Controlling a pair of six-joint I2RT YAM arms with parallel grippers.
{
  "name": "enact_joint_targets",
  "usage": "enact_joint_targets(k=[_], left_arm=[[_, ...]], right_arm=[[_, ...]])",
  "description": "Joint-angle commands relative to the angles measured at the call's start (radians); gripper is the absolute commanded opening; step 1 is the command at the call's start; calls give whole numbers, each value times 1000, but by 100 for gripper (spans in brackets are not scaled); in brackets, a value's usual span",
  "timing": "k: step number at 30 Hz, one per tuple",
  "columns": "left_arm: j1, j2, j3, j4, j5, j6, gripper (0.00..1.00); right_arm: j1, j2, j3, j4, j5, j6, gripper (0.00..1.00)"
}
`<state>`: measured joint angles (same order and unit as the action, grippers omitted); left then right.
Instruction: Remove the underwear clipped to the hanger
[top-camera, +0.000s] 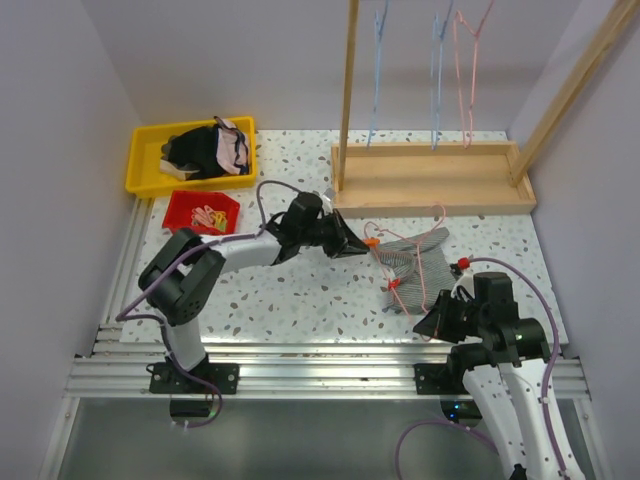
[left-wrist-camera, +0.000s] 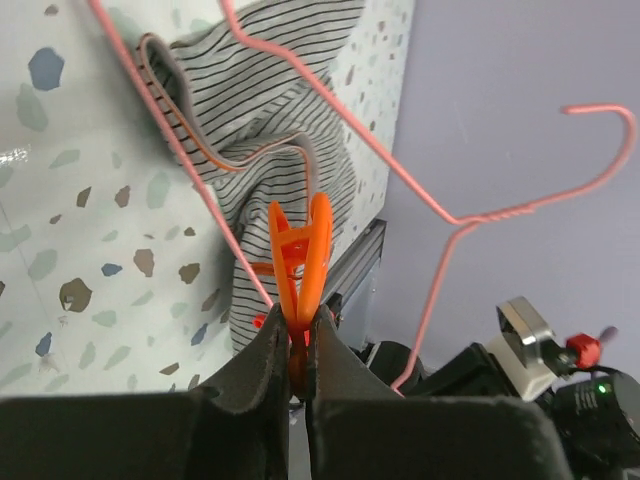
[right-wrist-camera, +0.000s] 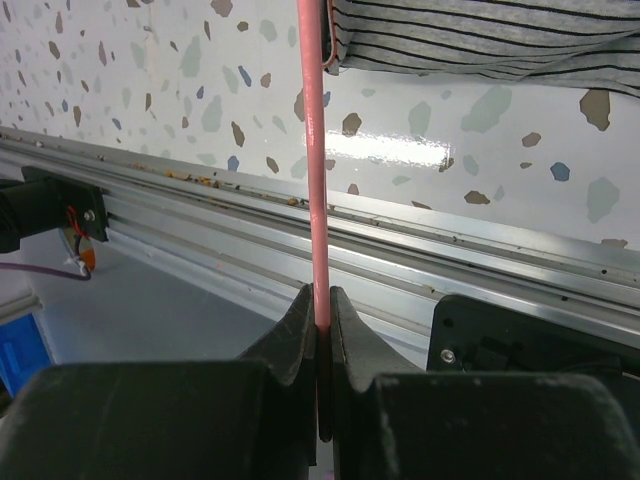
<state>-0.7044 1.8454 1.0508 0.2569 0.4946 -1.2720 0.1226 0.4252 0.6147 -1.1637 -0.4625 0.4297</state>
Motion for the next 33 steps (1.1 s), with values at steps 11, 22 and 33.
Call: enact_joint_targets(k=[11, 22, 33], left_arm=[[403, -631, -239, -538, -287, 414, 0], [928, -500, -138, -567, -153, 657, 0], [974, -338, -18, -501, -126, 666, 41]], right_arm=[[3, 6, 2, -28, -1, 14, 0], [3, 14, 5, -28, -10, 4, 0], [3, 17, 17, -37, -11, 4, 0]])
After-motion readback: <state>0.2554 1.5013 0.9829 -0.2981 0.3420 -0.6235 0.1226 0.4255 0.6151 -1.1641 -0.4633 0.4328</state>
